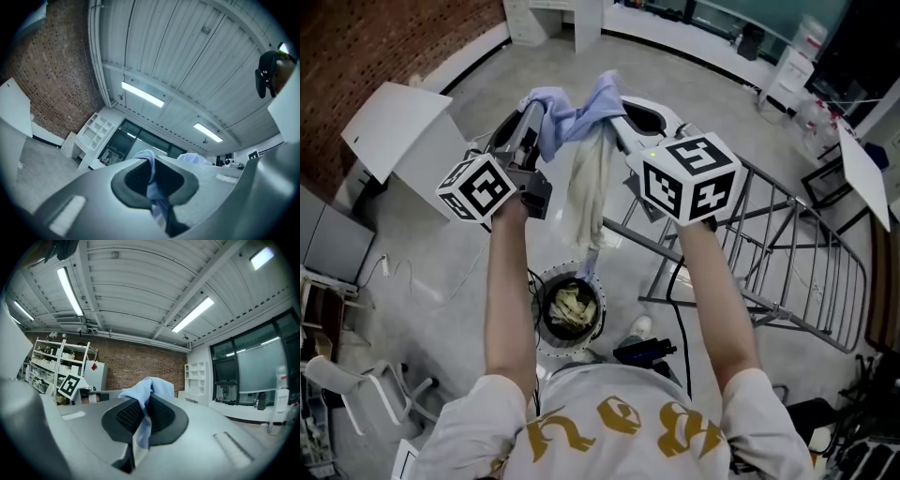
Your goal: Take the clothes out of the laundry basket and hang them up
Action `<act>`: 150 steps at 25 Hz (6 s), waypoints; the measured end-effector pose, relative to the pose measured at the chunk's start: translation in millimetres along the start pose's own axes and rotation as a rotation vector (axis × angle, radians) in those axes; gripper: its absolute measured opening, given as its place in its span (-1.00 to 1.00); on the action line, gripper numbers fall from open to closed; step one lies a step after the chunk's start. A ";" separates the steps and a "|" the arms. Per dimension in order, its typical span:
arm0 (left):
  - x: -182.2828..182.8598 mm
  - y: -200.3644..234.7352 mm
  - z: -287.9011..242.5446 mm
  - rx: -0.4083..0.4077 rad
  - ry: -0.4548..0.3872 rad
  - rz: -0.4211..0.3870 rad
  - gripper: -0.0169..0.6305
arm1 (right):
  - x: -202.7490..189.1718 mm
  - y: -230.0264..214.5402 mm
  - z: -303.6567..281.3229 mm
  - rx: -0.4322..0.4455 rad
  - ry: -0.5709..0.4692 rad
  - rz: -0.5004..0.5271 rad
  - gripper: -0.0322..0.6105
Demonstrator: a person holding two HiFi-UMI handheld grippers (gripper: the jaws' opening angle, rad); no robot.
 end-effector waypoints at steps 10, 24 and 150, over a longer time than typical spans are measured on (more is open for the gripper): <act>-3.6 -9.7 -64.9 0.055 0.001 -0.012 -0.90 | 28.8 -81.7 -32.4 0.009 -0.028 -0.002 -0.80; -39.9 -49.7 -139.9 -0.020 0.050 -0.019 -0.90 | 10.6 -193.1 65.5 -0.150 -0.043 -0.043 -0.80; -164.0 5.9 185.6 0.256 0.430 -0.046 -0.36 | -213.7 129.2 93.3 0.059 0.263 -0.305 -0.07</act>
Point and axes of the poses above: the fingertips, and each gripper's own axes: z backward along the fingers, y to its left, x out of its top, the point moved 9 cm from there along z, backward along the fingers, and after that the axes turned 6 degrees about x, right-handed, at the moved point
